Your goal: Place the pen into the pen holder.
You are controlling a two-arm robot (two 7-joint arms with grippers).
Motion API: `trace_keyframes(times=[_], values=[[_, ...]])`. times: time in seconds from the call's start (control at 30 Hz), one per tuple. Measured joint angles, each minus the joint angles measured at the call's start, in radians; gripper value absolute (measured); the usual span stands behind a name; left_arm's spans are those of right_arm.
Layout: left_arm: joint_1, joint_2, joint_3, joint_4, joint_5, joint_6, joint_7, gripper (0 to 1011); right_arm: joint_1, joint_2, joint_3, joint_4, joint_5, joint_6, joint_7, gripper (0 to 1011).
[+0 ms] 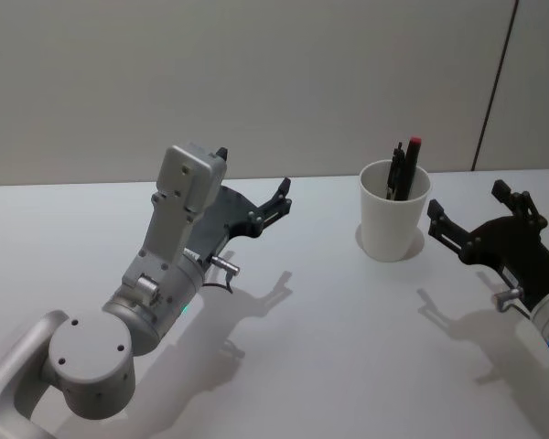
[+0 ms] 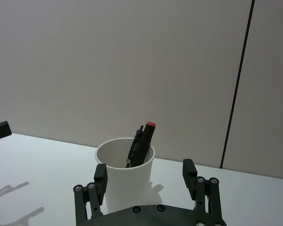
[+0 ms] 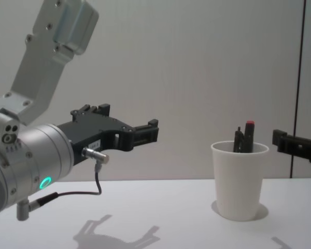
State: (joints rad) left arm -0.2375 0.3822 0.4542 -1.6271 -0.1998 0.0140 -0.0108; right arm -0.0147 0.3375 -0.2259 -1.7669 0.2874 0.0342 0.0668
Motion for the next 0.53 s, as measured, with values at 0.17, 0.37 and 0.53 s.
trace_keyframes(times=[0.17, 0.37, 0.53], values=[[0.0, 0.0, 0.0, 0.0, 0.0, 0.0, 0.0, 1001, 0.0, 0.0, 0.0, 0.0, 0.0, 0.0, 0.0, 1001], [0.0, 0.0, 0.0, 0.0, 0.0, 0.0, 0.0, 1001, 0.0, 0.0, 0.0, 0.0, 0.0, 0.0, 0.0, 1001], [0.0, 0.0, 0.0, 0.001, -0.001, 0.0, 0.0, 1001, 0.0, 0.0, 0.0, 0.0, 0.0, 0.0, 0.0, 1001]])
